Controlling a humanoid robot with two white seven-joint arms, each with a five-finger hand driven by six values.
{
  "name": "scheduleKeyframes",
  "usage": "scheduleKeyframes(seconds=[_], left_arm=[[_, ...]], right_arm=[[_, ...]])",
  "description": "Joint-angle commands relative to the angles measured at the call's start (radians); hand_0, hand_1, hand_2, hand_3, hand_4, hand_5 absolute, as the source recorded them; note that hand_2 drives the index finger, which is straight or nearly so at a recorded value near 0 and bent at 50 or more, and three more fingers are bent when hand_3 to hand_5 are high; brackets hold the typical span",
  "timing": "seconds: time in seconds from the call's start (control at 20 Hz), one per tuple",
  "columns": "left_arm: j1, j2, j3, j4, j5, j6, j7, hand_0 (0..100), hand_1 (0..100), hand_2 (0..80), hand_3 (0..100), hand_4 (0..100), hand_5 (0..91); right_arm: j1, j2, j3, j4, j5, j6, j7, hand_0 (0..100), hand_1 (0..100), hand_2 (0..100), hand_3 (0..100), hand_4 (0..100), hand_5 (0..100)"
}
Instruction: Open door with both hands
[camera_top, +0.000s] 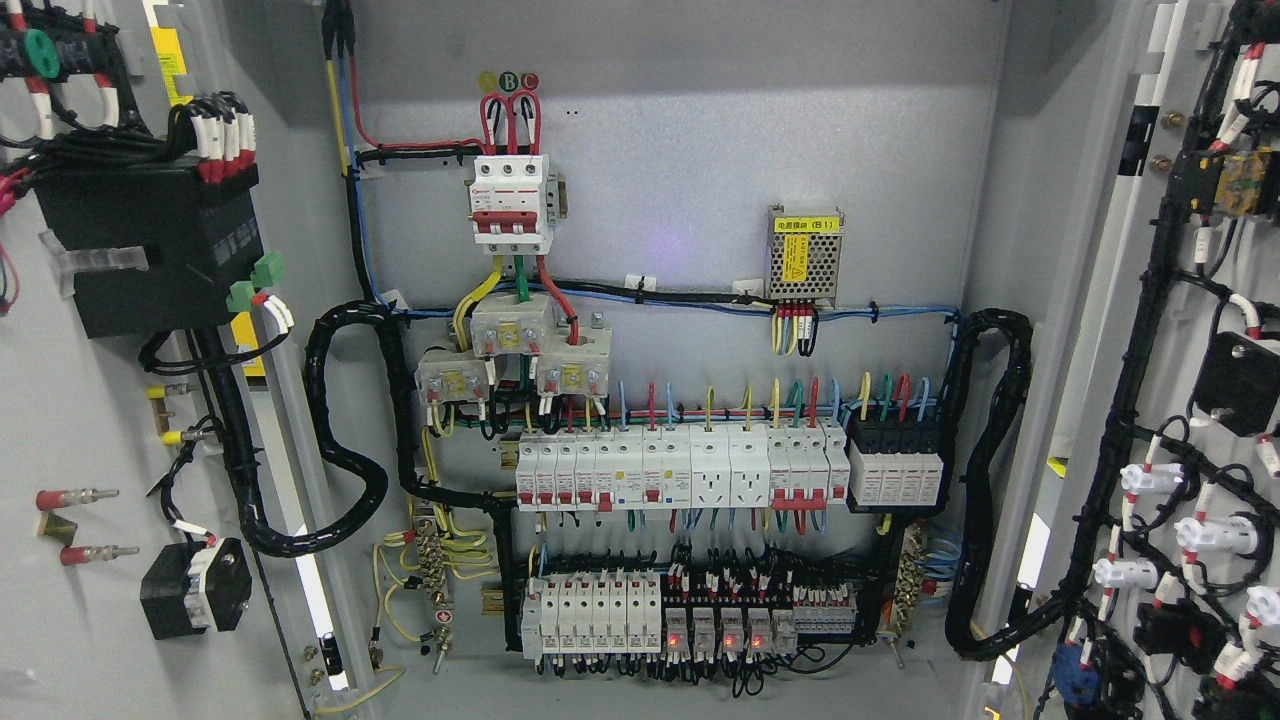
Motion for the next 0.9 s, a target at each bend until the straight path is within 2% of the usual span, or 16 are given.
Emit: scheduleKeyframes(seconds=[0.0, 0.3, 0.5, 0.6, 0.75, 0.85], left_arm=[[0.000, 0.000, -0.002, -0.001, 0.000, 0.000, 0.001, 36, 19, 0.0, 0, 0, 0.0], [0.000, 0.000, -0.002, -0.005, 0.000, 0.000, -0.007, 36, 19, 0.0, 0, 0, 0.0], [0.023, 0.009, -0.006, -0.157, -0.002, -0.001, -0.012, 36, 19, 0.0, 0, 0, 0.0], [0.070, 0.011, -0.006, -0.286, -0.002, -0.001, -0.012, 37, 19, 0.0, 2, 0, 0.0], [0.113, 0.011, -0.006, -0.458, -0.002, -0.001, -0.010, 37, 19, 0.0, 5, 0, 0.0], [0.161, 0.009, -0.006, -0.608, -0.008, -0.006, -0.010, 38, 21, 2.2, 9, 0, 0.0]], right_arm=[[0.029, 0.001, -0.030, -0.001, 0.001, 0.004, 0.000, 21, 11, 0, 0, 0, 0], [0.101, -0.014, -0.184, -0.026, 0.001, -0.003, 0.008, 21, 11, 0, 0, 0, 0], [0.141, -0.094, -0.276, -0.027, 0.014, 0.001, -0.001, 21, 11, 0, 0, 0, 0], [0.166, -0.112, -0.320, -0.040, 0.012, -0.005, -0.001, 21, 11, 0, 0, 0, 0], [0.216, -0.160, -0.441, -0.102, 0.009, -0.006, -0.001, 21, 11, 0, 0, 0, 0], [0.245, -0.163, -0.495, -0.128, 0.012, -0.008, -0.001, 21, 11, 0, 0, 0, 0]])
